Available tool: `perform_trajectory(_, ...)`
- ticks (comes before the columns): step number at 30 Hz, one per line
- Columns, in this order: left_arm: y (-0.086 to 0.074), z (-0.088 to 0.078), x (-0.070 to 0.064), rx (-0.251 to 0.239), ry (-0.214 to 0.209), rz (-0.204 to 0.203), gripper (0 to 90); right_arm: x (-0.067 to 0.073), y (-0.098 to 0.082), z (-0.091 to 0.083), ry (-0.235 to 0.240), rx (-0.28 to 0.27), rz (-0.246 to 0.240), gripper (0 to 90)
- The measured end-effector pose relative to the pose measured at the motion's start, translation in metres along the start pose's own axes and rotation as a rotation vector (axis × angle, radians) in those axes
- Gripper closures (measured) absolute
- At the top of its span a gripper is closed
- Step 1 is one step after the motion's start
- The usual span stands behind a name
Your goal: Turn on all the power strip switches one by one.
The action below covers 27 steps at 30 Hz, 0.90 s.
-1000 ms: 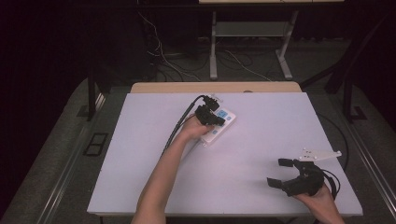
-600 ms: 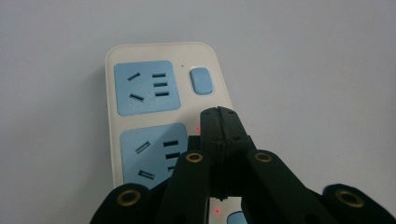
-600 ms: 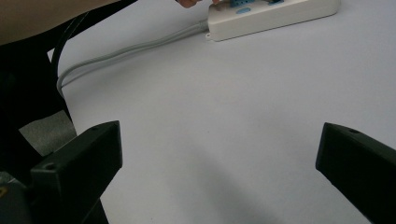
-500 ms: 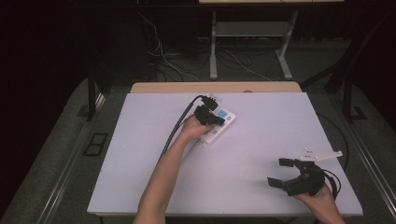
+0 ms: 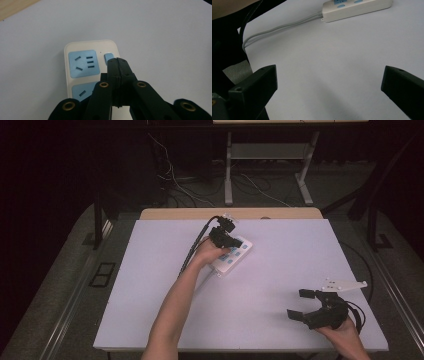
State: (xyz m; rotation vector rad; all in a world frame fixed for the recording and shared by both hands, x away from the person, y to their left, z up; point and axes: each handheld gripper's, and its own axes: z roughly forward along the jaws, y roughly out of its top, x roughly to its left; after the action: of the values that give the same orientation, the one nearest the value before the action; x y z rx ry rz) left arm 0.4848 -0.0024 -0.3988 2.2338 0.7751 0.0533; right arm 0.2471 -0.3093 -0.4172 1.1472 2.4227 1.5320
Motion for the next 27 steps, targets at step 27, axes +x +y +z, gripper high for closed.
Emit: perform_trajectory(27, 0.016, 0.021, 0.001, 0.008, 0.013, -0.002, 89.1, -0.002, 0.001, 0.001, 0.002, 0.002, 0.004, 0.3)
